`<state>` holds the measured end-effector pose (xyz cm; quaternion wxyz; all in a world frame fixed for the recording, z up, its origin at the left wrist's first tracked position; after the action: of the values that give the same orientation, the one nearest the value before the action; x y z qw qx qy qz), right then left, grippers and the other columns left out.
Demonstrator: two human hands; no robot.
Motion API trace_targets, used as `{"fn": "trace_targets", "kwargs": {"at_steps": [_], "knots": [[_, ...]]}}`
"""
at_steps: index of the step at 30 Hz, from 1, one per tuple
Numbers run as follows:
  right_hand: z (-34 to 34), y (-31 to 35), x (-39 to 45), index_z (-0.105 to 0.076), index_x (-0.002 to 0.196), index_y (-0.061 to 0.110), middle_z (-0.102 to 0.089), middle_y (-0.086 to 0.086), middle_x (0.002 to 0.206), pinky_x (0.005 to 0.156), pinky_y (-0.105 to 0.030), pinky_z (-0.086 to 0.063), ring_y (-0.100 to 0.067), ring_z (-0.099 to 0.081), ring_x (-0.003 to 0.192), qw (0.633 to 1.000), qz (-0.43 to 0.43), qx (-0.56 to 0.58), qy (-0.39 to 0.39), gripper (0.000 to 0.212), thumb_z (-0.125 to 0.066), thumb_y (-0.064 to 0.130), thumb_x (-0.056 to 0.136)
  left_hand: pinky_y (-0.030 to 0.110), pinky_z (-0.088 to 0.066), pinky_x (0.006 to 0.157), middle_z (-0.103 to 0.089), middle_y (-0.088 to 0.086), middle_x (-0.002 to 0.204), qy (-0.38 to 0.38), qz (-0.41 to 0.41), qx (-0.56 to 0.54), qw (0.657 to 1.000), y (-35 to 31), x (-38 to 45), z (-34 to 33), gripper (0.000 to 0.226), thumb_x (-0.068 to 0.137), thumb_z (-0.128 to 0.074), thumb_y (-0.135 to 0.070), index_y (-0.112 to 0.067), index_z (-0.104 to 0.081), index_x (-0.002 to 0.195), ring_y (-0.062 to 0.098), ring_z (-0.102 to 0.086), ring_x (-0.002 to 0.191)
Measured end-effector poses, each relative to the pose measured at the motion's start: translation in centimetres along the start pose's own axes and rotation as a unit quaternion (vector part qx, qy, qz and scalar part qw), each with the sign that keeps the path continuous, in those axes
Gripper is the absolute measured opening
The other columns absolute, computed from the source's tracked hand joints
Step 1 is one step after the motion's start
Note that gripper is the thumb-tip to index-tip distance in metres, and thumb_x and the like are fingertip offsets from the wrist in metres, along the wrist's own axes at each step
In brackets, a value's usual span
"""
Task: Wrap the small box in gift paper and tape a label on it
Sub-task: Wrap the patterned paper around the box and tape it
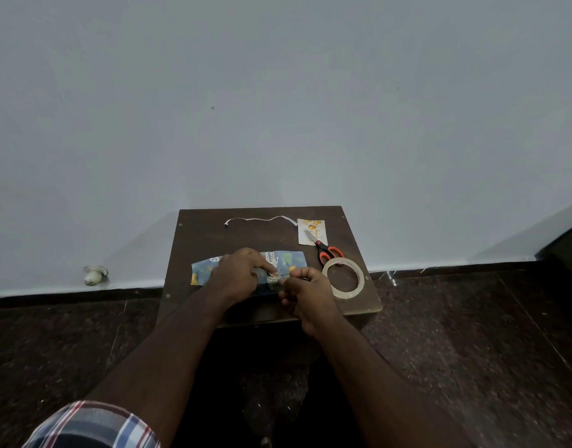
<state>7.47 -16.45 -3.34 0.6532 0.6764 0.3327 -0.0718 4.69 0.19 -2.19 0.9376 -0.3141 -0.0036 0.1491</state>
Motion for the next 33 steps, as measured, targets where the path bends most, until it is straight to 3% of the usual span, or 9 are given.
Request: {"fn": "trace_targets", "kwargs": {"at_steps": [3, 7, 12, 18, 22, 27, 33], "knots": [[-0.2, 0.0, 0.0, -0.058, 0.098, 0.009, -0.066, -0.011, 0.079, 0.054, -0.027, -0.053, -0.015, -0.062, 0.059, 1.0, -0.006, 0.018, 0.001, 0.019, -0.067, -0.003, 0.087, 0.047, -0.045, 0.103, -0.061, -0.014, 0.123, -0.004, 0.007, -0.004, 1.0, 0.2, 0.1, 0.1, 0.057, 0.078, -0.055, -0.006, -0.062, -0.065, 0.083, 0.022, -0.055, 0.118], [-0.4, -0.1, -0.1, -0.057, 0.096, 0.011, -0.068, -0.009, 0.077, 0.052, -0.025, -0.052, -0.014, -0.062, 0.058, 0.999, -0.024, 0.04, 0.01, 0.019, -0.067, -0.003, 0.088, 0.047, -0.044, 0.104, -0.061, -0.009, 0.126, -0.014, 0.014, -0.026, 0.999, 0.3, 0.0, 0.2, 0.053, 0.078, -0.059, -0.001, -0.045, -0.069, 0.107, 0.024, -0.055, 0.119], [-0.7, 0.3, -0.2, -0.056, 0.093, 0.013, -0.069, -0.009, 0.078, 0.049, -0.025, -0.049, -0.015, -0.062, 0.06, 0.996, -0.063, 0.052, 0.029, 0.021, -0.065, -0.005, 0.089, 0.049, -0.045, 0.102, -0.061, -0.011, 0.124, -0.017, 0.011, -0.043, 0.999, 0.5, 0.0, 0.2, 0.058, 0.075, -0.06, -0.005, -0.057, -0.057, 0.098, 0.025, -0.056, 0.116], [-0.7, 0.5, -0.5, -0.054, 0.097, 0.014, -0.07, -0.011, 0.085, 0.049, -0.024, -0.048, -0.015, -0.062, 0.061, 0.995, -0.071, 0.051, 0.052, 0.024, -0.065, -0.005, 0.089, 0.05, -0.042, 0.104, -0.057, -0.011, 0.128, 0.0, 0.021, -0.013, 1.0, 0.2, 0.0, -0.1, 0.055, 0.079, -0.058, -0.006, -0.052, -0.064, 0.108, 0.025, -0.053, 0.12], [-1.1, 0.6, -0.4, -0.053, 0.1, 0.015, -0.07, -0.013, 0.092, 0.047, -0.023, -0.048, -0.015, -0.062, 0.06, 0.994, -0.063, 0.065, 0.065, 0.027, -0.067, -0.004, 0.088, 0.051, -0.045, 0.101, -0.059, -0.011, 0.125, -0.002, 0.018, -0.023, 1.0, 0.2, -0.1, 0.0, 0.06, 0.073, -0.053, -0.011, -0.057, -0.054, 0.111, 0.027, -0.054, 0.118], [-0.6, 0.9, -0.4, -0.055, 0.108, 0.013, -0.074, -0.011, 0.093, 0.052, -0.025, -0.049, -0.015, -0.063, 0.061, 0.995, -0.047, 0.063, 0.053, 0.028, -0.066, -0.003, 0.088, 0.051, -0.043, 0.102, -0.056, -0.014, 0.125, 0.013, 0.017, 0.014, 1.0, 0.2, 0.1, -0.2, 0.054, 0.077, -0.056, -0.011, -0.062, -0.056, 0.092, 0.024, -0.052, 0.12], [-0.7, 0.4, -0.3, -0.057, 0.107, 0.014, -0.071, -0.012, 0.096, 0.053, -0.027, -0.05, -0.017, -0.064, 0.065, 0.995, -0.055, 0.06, 0.059, 0.029, -0.071, 0.002, 0.085, 0.052, -0.042, 0.103, -0.056, -0.013, 0.127, 0.021, 0.015, 0.027, 0.999, 0.1, 0.1, -0.2, 0.056, 0.08, -0.058, -0.008, -0.063, -0.057, 0.089, 0.023, -0.051, 0.122]]}}
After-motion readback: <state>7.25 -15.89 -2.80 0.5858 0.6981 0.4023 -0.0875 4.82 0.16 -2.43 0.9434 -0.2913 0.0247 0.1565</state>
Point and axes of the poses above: each hand's wrist, its own x-axis towards the middle knuckle, its own z-axis out of the back of the hand, y = z × x, the point moved 8 cm from there along x, towards the middle knuckle
